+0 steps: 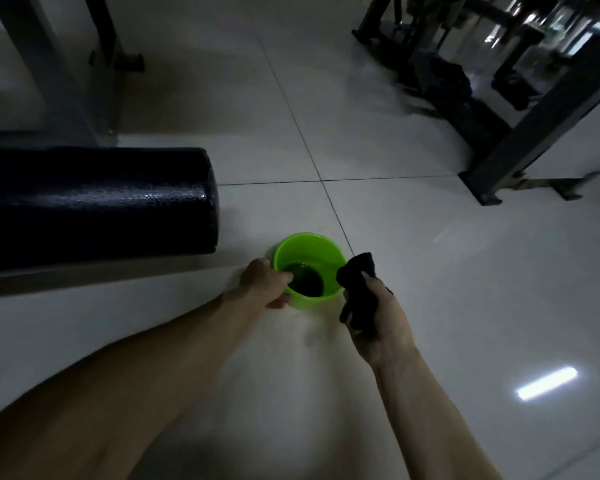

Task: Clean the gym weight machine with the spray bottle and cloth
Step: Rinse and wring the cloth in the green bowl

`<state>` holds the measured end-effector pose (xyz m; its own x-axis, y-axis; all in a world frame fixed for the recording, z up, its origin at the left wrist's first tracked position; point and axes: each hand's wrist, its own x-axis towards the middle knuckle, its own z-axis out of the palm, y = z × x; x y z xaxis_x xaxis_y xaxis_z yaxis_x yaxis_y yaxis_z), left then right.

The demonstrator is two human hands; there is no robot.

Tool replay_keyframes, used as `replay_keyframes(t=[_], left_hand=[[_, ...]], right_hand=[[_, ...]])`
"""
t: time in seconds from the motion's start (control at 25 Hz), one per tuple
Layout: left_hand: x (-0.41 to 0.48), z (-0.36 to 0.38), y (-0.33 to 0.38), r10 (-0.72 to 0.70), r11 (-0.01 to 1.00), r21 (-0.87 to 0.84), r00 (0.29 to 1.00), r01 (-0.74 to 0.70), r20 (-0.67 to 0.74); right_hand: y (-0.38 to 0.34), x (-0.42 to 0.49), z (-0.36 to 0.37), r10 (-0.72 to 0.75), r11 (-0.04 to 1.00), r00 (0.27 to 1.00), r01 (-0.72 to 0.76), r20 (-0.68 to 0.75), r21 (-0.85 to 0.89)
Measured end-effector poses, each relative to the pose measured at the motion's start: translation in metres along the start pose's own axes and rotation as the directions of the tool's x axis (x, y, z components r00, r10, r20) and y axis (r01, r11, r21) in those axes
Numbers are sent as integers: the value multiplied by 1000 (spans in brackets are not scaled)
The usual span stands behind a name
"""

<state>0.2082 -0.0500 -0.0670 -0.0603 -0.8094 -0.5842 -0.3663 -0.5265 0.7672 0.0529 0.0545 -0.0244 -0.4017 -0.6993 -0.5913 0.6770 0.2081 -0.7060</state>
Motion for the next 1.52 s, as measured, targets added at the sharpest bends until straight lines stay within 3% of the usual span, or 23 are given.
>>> replay_keyframes(t=[0.24, 0.4, 0.52, 0.6, 0.68, 0.72, 0.8, 0.92, 1.04, 1.16, 1.28, 1.52], left_hand=[[-14, -5, -25, -20, 999, 44, 999, 22, -48], [-41, -9, -64, -52, 998, -20, 999, 52, -4], [-58, -20, -79, -46, 999, 8, 997, 46, 57], [-66, -32, -78, 129, 974, 201, 986, -105, -108], [-76, -42, -68, 402, 913, 178, 880, -366, -253], [-79, -44, -60, 466, 884, 65, 862, -462, -201], [-83, -45, -49, 524, 846, -159, 849, -509, 73], [-83, -47, -43, 574, 819, -237, 749, -522, 332], [-85, -47, -39, 585, 794, -79, 723, -602, 367], [-87, -44, -33, 622, 754, 159, 770, -638, 139], [-91, -41, -29, 680, 700, 269, 732, -661, 29], [-97, -49, -26, 816, 352, 428, 497, -832, 296]], right_hand=[[-6, -26, 9, 110, 971, 993, -97, 46, -217], [8, -42, 30, 295, 950, 951, -280, 98, -141], [26, -47, 38, 336, 922, 933, -298, 130, -248], [35, -48, 43, 329, 885, 935, -258, 129, -386], [41, -47, 43, 311, 876, 935, -212, 170, -433], [43, -46, 41, 330, 885, 918, -220, 220, -411], [44, -45, 39, 380, 906, 852, -264, 360, -330], [44, -47, 38, 375, 919, 802, -259, 464, -296], [42, -50, 43, 400, 907, 843, -308, 360, -286], [49, -60, 48, 370, 926, 882, -324, 292, -195], [62, -62, 48, 301, 938, 922, -239, 244, -253], [43, -58, 53, 361, 927, 927, -344, 104, -152]])
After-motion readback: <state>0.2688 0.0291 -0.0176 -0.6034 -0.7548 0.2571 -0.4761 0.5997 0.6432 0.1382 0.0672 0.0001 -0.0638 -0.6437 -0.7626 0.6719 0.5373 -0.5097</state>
